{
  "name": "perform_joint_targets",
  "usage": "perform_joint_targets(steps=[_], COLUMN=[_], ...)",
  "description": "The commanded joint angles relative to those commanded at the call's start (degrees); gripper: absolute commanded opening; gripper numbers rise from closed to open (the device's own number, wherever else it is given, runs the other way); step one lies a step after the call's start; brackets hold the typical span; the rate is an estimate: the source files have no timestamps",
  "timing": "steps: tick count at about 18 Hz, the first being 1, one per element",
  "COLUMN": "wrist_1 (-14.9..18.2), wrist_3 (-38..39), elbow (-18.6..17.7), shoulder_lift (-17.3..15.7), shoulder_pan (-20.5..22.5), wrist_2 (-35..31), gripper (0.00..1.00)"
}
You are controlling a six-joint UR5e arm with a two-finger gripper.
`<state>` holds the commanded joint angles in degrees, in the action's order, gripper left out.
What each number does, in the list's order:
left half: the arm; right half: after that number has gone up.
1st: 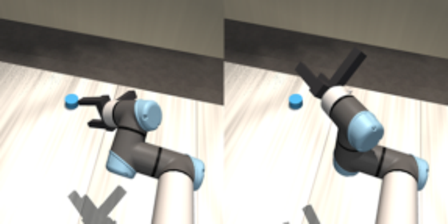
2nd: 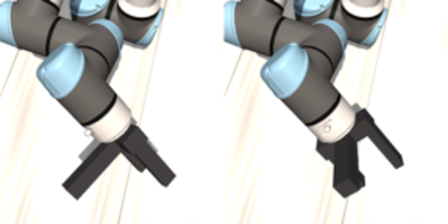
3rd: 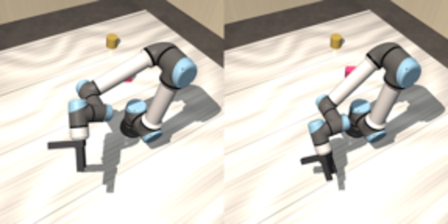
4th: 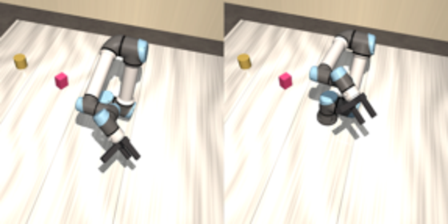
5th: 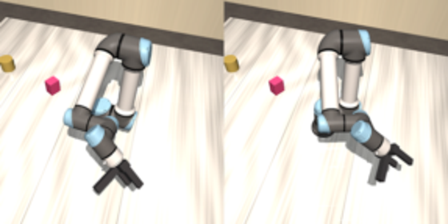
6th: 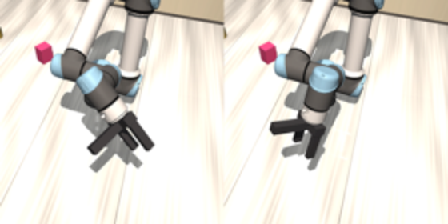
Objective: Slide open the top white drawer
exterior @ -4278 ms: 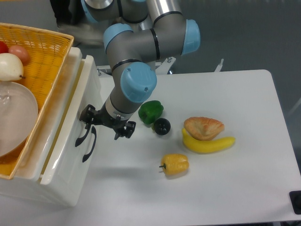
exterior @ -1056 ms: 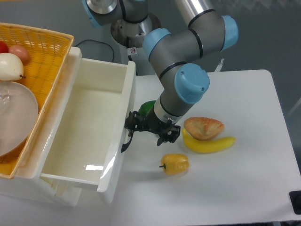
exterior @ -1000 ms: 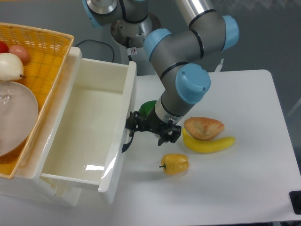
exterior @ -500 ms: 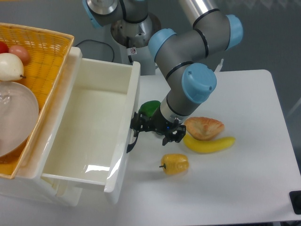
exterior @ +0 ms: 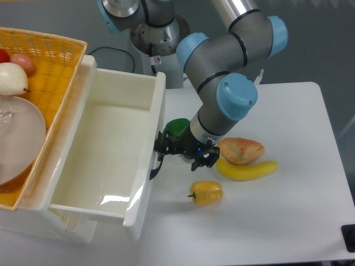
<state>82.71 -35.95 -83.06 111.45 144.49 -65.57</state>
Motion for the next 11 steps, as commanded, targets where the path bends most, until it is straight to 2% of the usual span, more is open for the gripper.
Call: perform_joint_targets(steps=[3,11], wrist_1=[0.1,0.4], wrist_3=[0.0,-0.1], elbow=[0.0,0.4], shoulder_lift=[-0.1,-0.4], shoulder_pan=[1.3,3.7], wrist_2=[2.7,3.2], gripper=[1.00,1.00])
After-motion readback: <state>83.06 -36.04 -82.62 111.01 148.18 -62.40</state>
